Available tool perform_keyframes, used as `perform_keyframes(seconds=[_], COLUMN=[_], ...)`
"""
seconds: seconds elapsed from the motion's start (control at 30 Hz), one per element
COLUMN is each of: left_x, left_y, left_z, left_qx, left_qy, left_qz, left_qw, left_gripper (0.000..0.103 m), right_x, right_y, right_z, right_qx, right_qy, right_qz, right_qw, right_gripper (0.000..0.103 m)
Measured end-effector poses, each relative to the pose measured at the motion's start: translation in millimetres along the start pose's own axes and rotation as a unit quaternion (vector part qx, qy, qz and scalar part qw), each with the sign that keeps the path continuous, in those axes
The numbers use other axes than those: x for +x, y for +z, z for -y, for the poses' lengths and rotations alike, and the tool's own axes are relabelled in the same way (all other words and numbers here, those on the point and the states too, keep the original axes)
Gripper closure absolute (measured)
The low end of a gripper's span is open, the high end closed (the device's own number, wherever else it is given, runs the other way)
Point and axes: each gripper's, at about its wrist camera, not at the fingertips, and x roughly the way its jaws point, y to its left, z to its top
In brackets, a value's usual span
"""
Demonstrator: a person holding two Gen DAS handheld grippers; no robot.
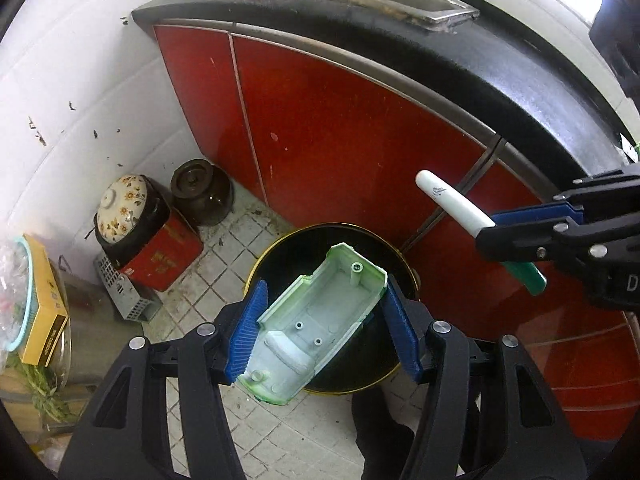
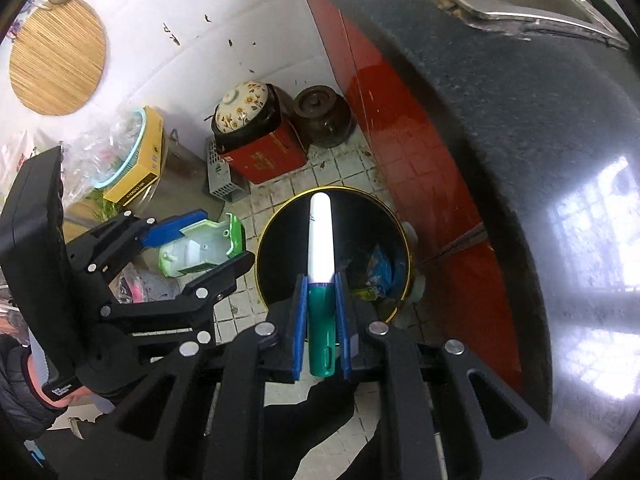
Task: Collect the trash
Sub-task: 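Carry case and marker to the bin and open both tools over it, then swing both open tools back over the counter pile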
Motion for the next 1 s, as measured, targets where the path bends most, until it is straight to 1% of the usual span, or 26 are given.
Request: perform_keyframes(seconds=[0.07,0.1,0.13,0.17,0.2,0.23,0.4,0.47,0.57,0.67,0.7,0.73,0.77,0.83,0.9,0.97,1.0], left_x=[1.5,1.6,2.0,1.7,0.6,-0.2,-6.6,-12.0,-31.6,-55.3,-66.7,-75.3,-83.4,-95.6,-106.4,-118.7,-123.9], left_y=[0.0,0.3,0.1,-0.3,-0.7,-0.9,-2.3,-2.0,0.2,5.5,9.4,13.5,19.3,29.8,39.5,51.5,55.2], left_z=[-1.7,-2.0,-1.3,-0.7,-1.2,-2.5,-5.6,-3.8,7.9,33.3,48.8,63.3,81.2,115.0,150.7,194.2,213.6], left_qx=[0.001,0.004,0.01,0.013,0.013,0.012,0.005,0.009,0.012,0.037,0.053,0.067,0.084,0.115,0.142,0.171,0.185], left_qy=[-0.013,-0.012,-0.008,-0.003,-0.002,-0.003,-0.001,0.002,0.002,0.002,0.006,0.008,0.007,-0.003,-0.024,-0.068,-0.085], left_qz=[-0.001,-0.001,-0.002,-0.001,0.001,0.0,0.001,0.001,0.009,0.024,0.034,0.039,0.041,0.044,0.053,0.063,0.069], left_qw=[0.9999,0.9999,0.9999,0.9999,0.9999,0.9999,1.0,1.0,0.9999,0.999,0.998,0.997,0.9956,0.9923,0.9882,0.9808,0.9767], left_gripper=[0.046,0.045,0.034,0.029,0.026,0.026,0.026,0.026,0.019,0.013,0.009,0.007,0.007,0.007,0.007,0.007,0.007], right_x=[3.9,5.3,6.0,5.8,2.4,-2.5,-18.3,-31.3,-52.9,-92.2,-103.0,-122.2,-138.7,-179.0,-217.8,-249.3,-270.7], right_y=[5.6,7.0,8.1,9.2,9.5,8.8,5.5,-0.2,-8.3,-23.9,-28.3,-37.2,-45.9,-69.1,-97.3,-124.8,-146.4], right_z=[-1.1,-0.6,1.0,1.0,1.9,2.6,4.2,4.7,10.6,28.0,33.5,43.7,52.7,76.7,105.7,131.8,151.0], right_qx=[0.002,0.003,0.004,0.004,0.003,0.004,-0.001,-0.004,-0.002,0.016,0.022,0.031,0.04,0.064,0.098,0.129,0.153], right_qy=[0.003,0.005,0.003,0.001,-0.002,-0.002,0.002,0.003,0.0,-0.009,-0.012,-0.016,-0.023,-0.053,-0.085,-0.119,-0.138], right_qz=[-0.003,-0.008,-0.013,-0.014,-0.007,0.0,0.012,0.022,0.039,0.073,0.081,0.096,0.109,0.14,0.166,0.186,0.199], right_qw=[1.0,1.0,1.0,1.0,1.0,1.0,1.0,1.0,0.999,0.997,0.996,0.995,0.993,0.987,0.977,0.967,0.958], right_gripper=[0.089,0.087,0.079,0.071,0.054,0.047,0.047,0.047,0.045,0.037,0.032,0.028,0.026,0.02,0.018,0.018,0.018])
